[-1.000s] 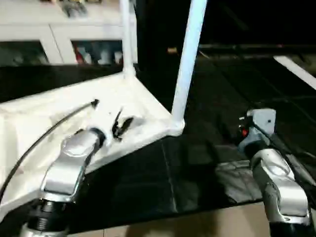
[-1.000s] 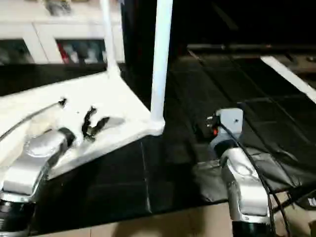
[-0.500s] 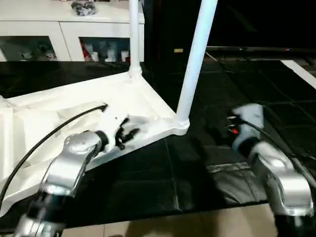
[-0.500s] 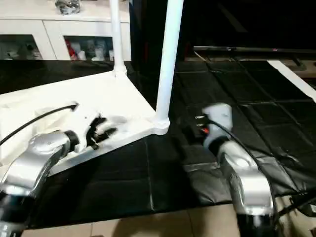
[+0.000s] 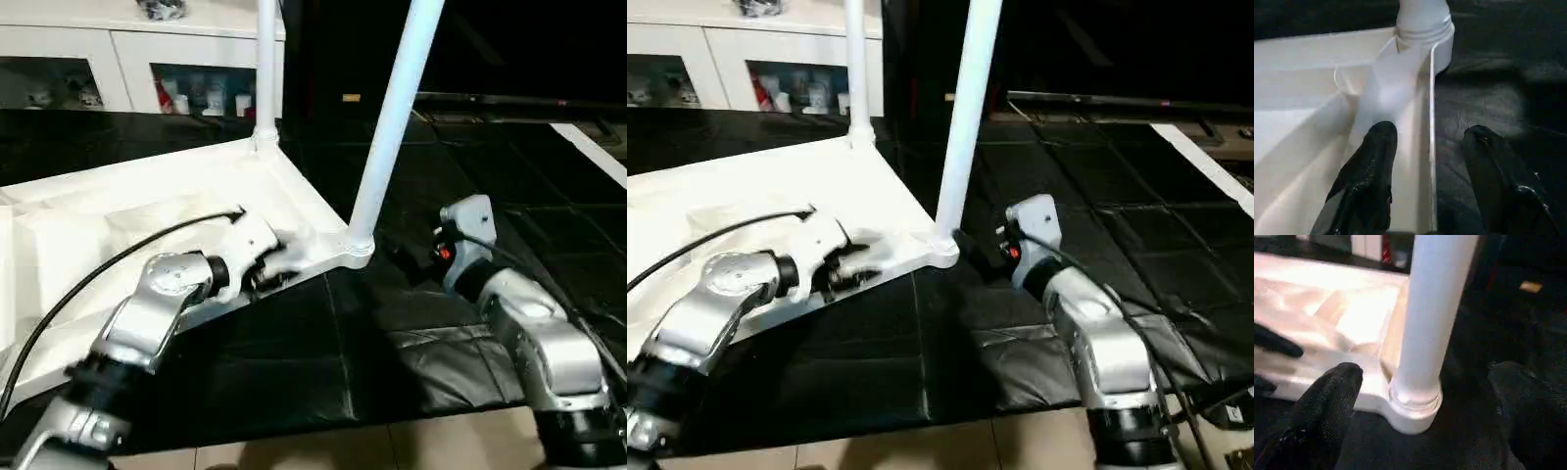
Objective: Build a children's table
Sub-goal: Rotate leg to tighten
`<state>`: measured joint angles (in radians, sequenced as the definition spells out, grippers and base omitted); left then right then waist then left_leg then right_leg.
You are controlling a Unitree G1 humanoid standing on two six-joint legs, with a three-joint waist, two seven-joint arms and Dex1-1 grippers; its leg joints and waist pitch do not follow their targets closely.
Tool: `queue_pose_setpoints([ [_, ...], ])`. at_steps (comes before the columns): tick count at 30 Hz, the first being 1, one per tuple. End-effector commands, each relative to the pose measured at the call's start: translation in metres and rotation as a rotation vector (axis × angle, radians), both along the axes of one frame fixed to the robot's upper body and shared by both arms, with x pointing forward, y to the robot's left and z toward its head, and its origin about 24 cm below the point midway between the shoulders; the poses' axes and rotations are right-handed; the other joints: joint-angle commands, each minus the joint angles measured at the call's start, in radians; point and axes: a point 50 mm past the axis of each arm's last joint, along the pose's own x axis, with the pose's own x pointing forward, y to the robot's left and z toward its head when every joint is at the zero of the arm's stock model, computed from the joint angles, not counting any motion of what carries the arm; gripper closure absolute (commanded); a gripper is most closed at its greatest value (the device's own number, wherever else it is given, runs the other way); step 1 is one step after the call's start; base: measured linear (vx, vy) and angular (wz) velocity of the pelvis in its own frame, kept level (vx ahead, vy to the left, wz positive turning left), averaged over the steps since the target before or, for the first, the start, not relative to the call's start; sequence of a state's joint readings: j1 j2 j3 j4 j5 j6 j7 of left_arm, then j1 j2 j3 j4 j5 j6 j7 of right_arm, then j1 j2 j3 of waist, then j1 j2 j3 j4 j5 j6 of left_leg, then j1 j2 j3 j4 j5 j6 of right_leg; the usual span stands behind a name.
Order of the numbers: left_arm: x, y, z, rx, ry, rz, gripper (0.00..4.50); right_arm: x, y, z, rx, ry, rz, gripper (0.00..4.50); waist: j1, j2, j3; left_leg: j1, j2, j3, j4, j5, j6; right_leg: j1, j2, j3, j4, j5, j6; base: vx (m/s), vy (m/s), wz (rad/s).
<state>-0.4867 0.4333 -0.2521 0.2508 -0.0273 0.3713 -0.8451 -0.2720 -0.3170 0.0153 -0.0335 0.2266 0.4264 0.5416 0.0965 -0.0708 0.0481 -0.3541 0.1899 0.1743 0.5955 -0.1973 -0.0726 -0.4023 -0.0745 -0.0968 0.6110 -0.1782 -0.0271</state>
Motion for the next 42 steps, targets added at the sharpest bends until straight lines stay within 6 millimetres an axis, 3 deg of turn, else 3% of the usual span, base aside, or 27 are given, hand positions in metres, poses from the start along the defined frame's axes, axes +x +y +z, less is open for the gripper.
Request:
queue_pose_setpoints([
  [1,0.006,-0.004,0.004,0.006,-0.003,0.001,2.03,-0.003,-0.002,-0.002,0.002,0.016,0.035,0.0,0.004,0.008,-0.058,0.005,0.042,-0.013,-0.073,-0.149,0.001,0.055,-0.08,0.063,-0.073,-0.238,-0.117,0.0,0.0,0.0],
  [4,0.014,-0.003,0.002,0.056,0.025,0.022,2.2,-0.008,-0.004,-0.003,-0.006,0.03,0.074,0.0,0.009,0.01,-0.059,0.005,0.041,-0.014,-0.072,-0.148,0.006,0.056,-0.078,0.062,-0.075,-0.231,-0.111,0.0,0.0,0.0],
  [5,0.016,-0.004,0.002,0.048,0.048,0.043,2.2,-0.01,-0.007,-0.005,-0.034,0.033,0.072,0.0,0.011,0.017,-0.059,0.006,0.042,-0.015,-0.073,-0.143,0.001,0.057,-0.08,0.063,-0.072,-0.221,-0.116,0.0,0.0,0.0],
  [7,0.019,-0.006,0.004,0.033,0.084,0.057,2.39,-0.013,-0.011,-0.008,-0.048,0.054,0.071,0.0,0.014,0.01,-0.06,0.006,0.041,-0.014,-0.07,-0.135,0.003,0.058,-0.079,0.062,-0.071,-0.205,-0.125,0.0,0.0,0.0],
  [8,0.019,-0.008,0.005,0.038,0.087,0.041,2.42,-0.016,-0.012,-0.009,-0.025,0.073,0.074,0.0,0.013,0.02,-0.06,0.006,0.042,-0.014,-0.071,-0.142,0.003,0.058,-0.079,0.063,-0.074,-0.195,-0.134,0.0,0.0,0.0],
  [9,0.019,-0.009,0.005,0.052,0.084,0.034,2.54,-0.018,-0.012,-0.01,-0.011,0.086,0.072,0.0,0.015,0.017,-0.06,0.004,0.042,-0.015,-0.071,-0.142,0.005,0.06,-0.08,0.062,-0.073,-0.193,-0.134,0.0,0.0,0.0],
  [12,0.019,-0.01,0.005,0.067,0.082,0.032,2.74,-0.019,-0.013,-0.011,-0.003,0.096,0.071,0.0,0.018,0.02,-0.062,0.004,0.042,-0.016,-0.071,-0.144,0.009,0.061,-0.08,0.061,-0.071,-0.186,-0.145,0.0,0.0,0.0],
  [13,0.019,-0.012,0.004,0.072,0.094,0.025,2.85,-0.02,-0.015,-0.012,-0.01,0.095,0.069,0.0,0.019,0.034,-0.06,0.007,0.042,-0.017,-0.071,-0.16,0.005,0.058,-0.081,0.061,-0.074,-0.213,-0.144,0.0,0.0,0.0],
  [14,0.019,-0.012,0.004,0.072,0.098,0.023,2.92,-0.02,-0.015,-0.012,-0.012,0.094,0.068,0.0,0.017,0.027,-0.059,0.008,0.042,-0.015,-0.072,-0.176,0.002,0.058,-0.08,0.06,-0.08,-0.236,-0.139,0.0,0.0,0.0],
  [15,0.019,-0.014,0.003,0.071,0.11,0.016,3.0,-0.022,-0.018,-0.012,-0.025,0.087,0.066,0.0,0.018,0.031,-0.058,0.008,0.041,-0.017,-0.073,-0.185,0.0,0.058,-0.081,0.06,-0.081,-0.258,-0.135,0.0,0.0,0.0],
  [16,0.019,-0.014,0.003,0.071,0.11,0.016,3.09,-0.022,-0.018,-0.012,-0.025,0.087,0.066,0.0,0.017,0.028,-0.059,0.006,0.041,-0.016,-0.072,-0.182,0.0,0.06,-0.081,0.06,-0.082,-0.259,-0.131,0.0,0.0,0.0],
  [24,0.017,-0.019,0.003,0.06,0.129,-0.016,3.63,-0.023,-0.024,-0.013,-0.041,0.09,0.045,0.0,0.02,0.033,-0.06,0.004,0.041,-0.017,-0.071,-0.167,0.01,0.06,-0.08,0.059,-0.082,-0.259,-0.126,0.0,0.0,0.0],
  [31,0.016,-0.018,-0.003,0.055,0.183,-0.003,3.63,-0.024,-0.02,-0.014,-0.032,0.099,0.061,0.0,0.018,0.033,-0.059,0.005,0.041,-0.016,-0.071,-0.166,0.013,0.059,-0.08,0.058,-0.083,-0.255,-0.131,0.0,0.0,0.0],
  [37,0.019,-0.014,-0.005,0.104,0.159,0.012,3.1,-0.024,-0.018,-0.014,-0.035,0.097,0.068,0.0,0.018,0.034,-0.058,0.005,0.042,-0.018,-0.073,-0.174,0.014,0.059,-0.08,0.058,-0.086,-0.266,-0.126,0.0,0.0,0.0],
  [42,0.022,-0.015,-0.003,0.091,0.148,0.021,3.1,-0.024,-0.017,-0.014,-0.033,0.097,0.073,0.0,0.018,0.035,-0.059,0.006,0.043,-0.017,-0.073,-0.175,0.011,0.058,-0.081,0.059,-0.084,-0.249,-0.135,0.0,0.0,0.0],
])
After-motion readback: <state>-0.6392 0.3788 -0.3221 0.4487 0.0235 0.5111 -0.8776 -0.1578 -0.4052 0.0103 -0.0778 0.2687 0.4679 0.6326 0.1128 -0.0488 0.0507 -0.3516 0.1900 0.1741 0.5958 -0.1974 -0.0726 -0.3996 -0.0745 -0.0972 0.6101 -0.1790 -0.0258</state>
